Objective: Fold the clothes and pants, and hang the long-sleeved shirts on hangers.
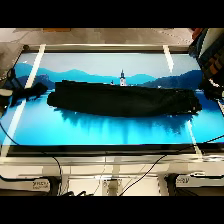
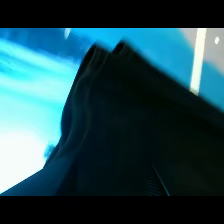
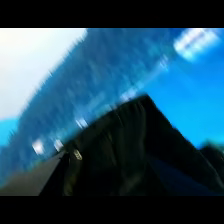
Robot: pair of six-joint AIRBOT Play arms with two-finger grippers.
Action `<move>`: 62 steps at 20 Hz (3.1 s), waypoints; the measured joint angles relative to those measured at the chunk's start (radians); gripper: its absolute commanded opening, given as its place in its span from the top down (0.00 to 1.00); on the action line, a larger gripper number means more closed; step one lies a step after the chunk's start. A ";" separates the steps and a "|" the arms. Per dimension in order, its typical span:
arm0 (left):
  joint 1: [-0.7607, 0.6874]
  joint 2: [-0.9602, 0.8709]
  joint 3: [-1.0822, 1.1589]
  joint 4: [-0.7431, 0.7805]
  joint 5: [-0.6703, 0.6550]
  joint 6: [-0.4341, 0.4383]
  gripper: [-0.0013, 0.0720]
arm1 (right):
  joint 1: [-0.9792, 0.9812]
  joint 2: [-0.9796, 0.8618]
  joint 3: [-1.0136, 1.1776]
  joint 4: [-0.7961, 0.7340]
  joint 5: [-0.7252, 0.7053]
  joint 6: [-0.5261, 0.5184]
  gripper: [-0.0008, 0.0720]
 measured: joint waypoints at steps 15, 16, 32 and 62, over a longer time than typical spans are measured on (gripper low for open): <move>-0.135 -0.065 -0.254 -0.323 0.408 -0.042 0.09 | -0.004 0.008 0.000 -0.006 0.230 -0.030 0.29; -0.148 -0.084 -0.230 -0.327 0.433 -0.040 0.37 | 0.005 0.008 0.000 -0.005 0.245 -0.047 0.29; -0.275 0.150 0.136 0.037 0.108 0.050 0.96 | 0.671 -0.066 0.135 0.004 0.043 -0.097 0.93; -0.940 0.014 0.153 0.004 -0.149 -0.109 0.02 | 0.542 -0.169 0.552 -0.120 0.537 0.127 0.93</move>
